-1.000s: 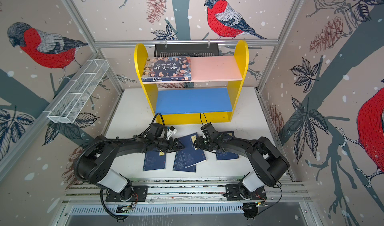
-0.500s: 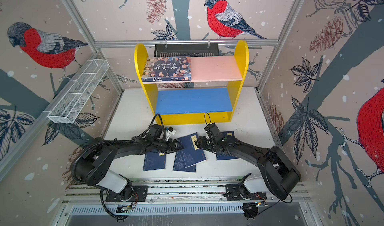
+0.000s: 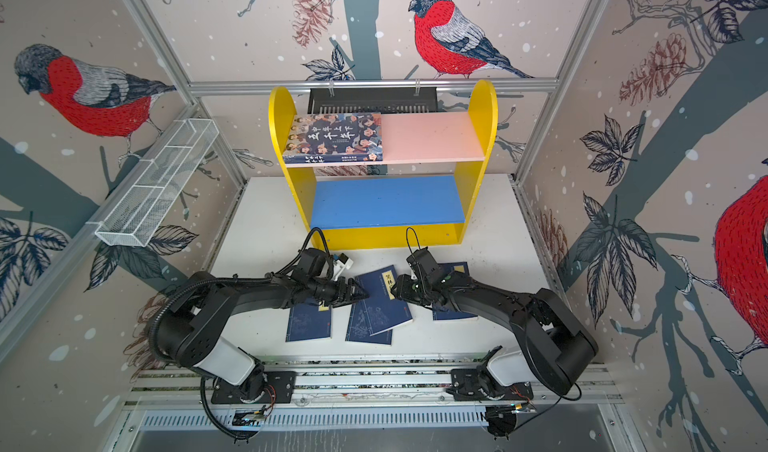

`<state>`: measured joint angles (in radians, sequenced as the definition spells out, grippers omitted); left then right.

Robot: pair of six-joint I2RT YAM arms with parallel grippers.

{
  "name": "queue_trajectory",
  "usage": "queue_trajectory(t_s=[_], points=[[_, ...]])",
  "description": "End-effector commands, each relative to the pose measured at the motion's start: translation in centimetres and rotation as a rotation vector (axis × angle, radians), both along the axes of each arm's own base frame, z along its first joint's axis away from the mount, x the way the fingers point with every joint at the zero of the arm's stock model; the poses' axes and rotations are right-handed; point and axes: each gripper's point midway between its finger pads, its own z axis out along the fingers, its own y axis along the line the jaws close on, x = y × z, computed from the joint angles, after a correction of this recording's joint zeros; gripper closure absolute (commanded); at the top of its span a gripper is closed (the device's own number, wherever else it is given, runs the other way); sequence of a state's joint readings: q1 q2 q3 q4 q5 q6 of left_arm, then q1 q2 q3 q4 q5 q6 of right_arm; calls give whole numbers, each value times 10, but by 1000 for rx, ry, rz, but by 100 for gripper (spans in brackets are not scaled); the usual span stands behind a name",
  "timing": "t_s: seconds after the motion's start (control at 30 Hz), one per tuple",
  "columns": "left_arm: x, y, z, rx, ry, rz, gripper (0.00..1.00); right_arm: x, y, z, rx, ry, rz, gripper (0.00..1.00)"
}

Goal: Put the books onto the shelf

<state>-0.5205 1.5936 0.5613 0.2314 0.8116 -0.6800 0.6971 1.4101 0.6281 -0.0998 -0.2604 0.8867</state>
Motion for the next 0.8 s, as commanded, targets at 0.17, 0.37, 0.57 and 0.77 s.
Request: queue_trajectory(t_s=[0.17, 0.37, 0.57, 0.77], points=[[0, 5, -15, 62, 38, 21, 32, 3, -5, -15, -57, 17, -12, 63], [4, 3, -11, 60, 31, 20, 32, 3, -4, -19, -60, 26, -4, 75], [5, 9, -14, 92, 26, 49, 32, 3, -10, -23, -59, 29, -18, 81], [5, 4, -8, 51, 20, 40, 33, 2, -14, -30, -67, 43, -22, 82]])
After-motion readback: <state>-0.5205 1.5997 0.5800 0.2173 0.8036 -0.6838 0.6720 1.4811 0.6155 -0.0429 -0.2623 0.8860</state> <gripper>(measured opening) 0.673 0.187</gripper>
